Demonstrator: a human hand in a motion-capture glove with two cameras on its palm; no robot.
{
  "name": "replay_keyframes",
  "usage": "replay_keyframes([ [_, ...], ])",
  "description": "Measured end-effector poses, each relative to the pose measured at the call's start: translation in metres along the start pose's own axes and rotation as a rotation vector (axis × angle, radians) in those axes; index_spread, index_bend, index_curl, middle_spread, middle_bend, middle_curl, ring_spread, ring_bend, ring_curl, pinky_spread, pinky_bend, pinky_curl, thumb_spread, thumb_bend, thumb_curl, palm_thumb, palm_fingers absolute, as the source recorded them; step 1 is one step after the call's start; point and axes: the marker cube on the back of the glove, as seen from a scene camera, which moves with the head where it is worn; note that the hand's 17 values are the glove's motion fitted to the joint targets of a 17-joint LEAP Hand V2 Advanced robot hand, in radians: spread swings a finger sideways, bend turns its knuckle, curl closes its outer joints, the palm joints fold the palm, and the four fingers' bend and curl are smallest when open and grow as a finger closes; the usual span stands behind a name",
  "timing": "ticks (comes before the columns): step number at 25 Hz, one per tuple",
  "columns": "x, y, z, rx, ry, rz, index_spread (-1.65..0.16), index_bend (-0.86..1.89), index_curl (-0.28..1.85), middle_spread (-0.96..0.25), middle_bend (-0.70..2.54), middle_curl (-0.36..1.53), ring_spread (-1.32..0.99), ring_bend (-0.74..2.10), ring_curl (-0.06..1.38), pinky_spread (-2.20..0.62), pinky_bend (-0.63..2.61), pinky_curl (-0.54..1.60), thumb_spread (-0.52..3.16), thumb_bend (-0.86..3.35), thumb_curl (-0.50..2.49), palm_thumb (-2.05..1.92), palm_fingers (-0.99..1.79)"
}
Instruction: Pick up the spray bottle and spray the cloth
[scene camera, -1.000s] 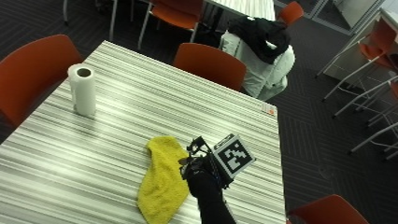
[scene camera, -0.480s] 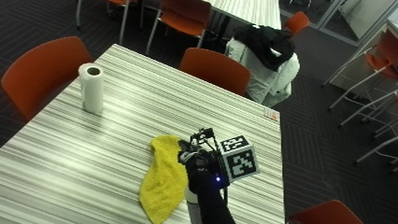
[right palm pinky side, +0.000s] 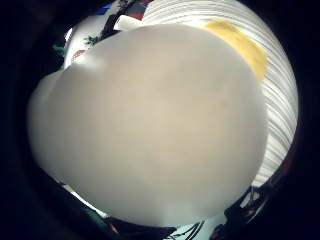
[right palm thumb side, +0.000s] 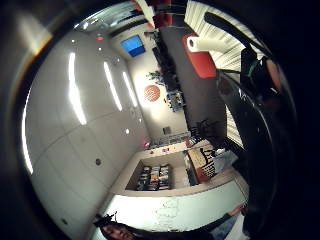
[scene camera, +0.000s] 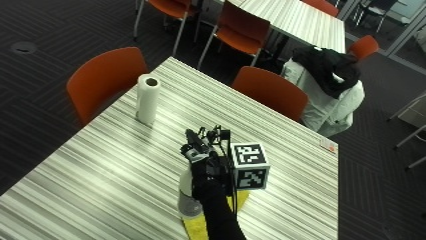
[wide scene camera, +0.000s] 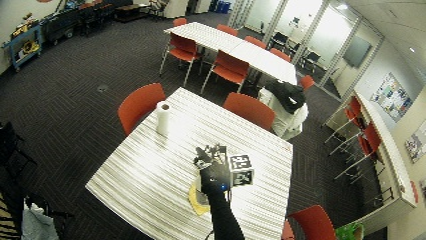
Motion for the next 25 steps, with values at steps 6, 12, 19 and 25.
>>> replay_keyframes([
  [6,0.043,0.007,0.020,0.015,-0.159,-0.074,-0.29,0.26,0.57,-0.14,0.75,0.69,-0.19,0.33,0.68,-0.03,0.13,0.33,0.45,0.09,0.82,1.25,0.66],
  [12,0.073,0.031,0.040,0.007,-0.216,-0.089,-0.30,0.26,0.57,-0.15,0.75,0.69,-0.19,0.31,0.68,-0.03,0.13,0.32,0.45,0.08,0.81,1.24,0.66],
  [19,0.072,0.032,0.034,0.023,-0.158,-0.143,-0.31,0.26,0.58,-0.15,0.75,0.70,-0.21,0.30,0.68,-0.04,0.14,0.32,0.45,0.07,0.81,1.25,0.66],
  [25,0.075,0.032,0.029,0.074,-0.122,-0.172,-0.32,0.25,0.58,-0.15,0.75,0.70,-0.21,0.30,0.68,-0.04,0.14,0.31,0.46,0.06,0.80,1.25,0.66],
])
